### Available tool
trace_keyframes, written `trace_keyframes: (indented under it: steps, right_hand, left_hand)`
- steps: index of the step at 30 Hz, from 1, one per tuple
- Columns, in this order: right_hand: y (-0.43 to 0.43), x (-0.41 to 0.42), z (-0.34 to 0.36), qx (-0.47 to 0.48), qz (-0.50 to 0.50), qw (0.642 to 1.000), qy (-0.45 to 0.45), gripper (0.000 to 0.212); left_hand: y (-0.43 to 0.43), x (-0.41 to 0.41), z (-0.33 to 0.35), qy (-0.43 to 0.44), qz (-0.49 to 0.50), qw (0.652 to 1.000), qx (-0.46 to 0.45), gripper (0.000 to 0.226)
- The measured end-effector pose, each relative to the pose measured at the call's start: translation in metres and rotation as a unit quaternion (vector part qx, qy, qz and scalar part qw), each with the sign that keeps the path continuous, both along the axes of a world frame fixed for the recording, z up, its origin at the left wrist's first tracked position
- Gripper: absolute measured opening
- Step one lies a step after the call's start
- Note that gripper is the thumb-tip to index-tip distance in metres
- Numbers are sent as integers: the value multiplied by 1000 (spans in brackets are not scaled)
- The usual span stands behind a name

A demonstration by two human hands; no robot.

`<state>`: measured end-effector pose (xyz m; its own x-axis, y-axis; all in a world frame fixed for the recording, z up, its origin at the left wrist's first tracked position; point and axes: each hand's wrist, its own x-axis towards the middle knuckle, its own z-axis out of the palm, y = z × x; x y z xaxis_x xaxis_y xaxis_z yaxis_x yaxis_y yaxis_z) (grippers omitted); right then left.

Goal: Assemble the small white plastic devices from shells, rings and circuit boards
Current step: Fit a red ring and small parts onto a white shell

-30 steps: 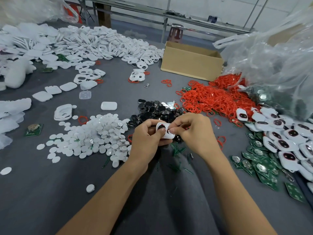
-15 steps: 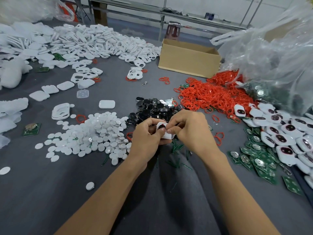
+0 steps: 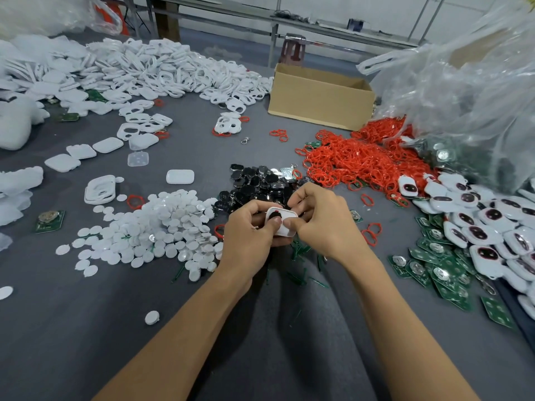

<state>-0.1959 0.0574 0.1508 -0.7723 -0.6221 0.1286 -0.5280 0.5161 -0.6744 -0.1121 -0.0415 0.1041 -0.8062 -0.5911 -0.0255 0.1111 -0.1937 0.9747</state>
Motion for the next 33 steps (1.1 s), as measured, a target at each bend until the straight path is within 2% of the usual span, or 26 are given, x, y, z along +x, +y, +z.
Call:
trace_keyframes:
  steps: [7,13,20,26,30,33]
  right_hand:
    - [1,0,0,-15,11,1000,-4,21]
    - [6,-4,-1,-99,30,991,-79,23]
    - [6,-4,-6,-150,36,977,-148,20]
    - [7,-3,-6,-170,16,970,-172,22]
    - [11,-6,-3,-205,12,951,-231,19]
    - [12,-10,-3,-219,13,939,-264,20]
  left_hand:
    - [-2,0,0,-3,-7,1000,13,14]
    - [-4,-1,3,9,-35,995,90,16]
    - [-4,-1,4,16,-21,995,91,21]
    - [-3,0,6,19,-61,994,86,19]
    - [-2,3,8,31,-94,994,51,41]
    - [-4,4,10,42,-107,993,37,43]
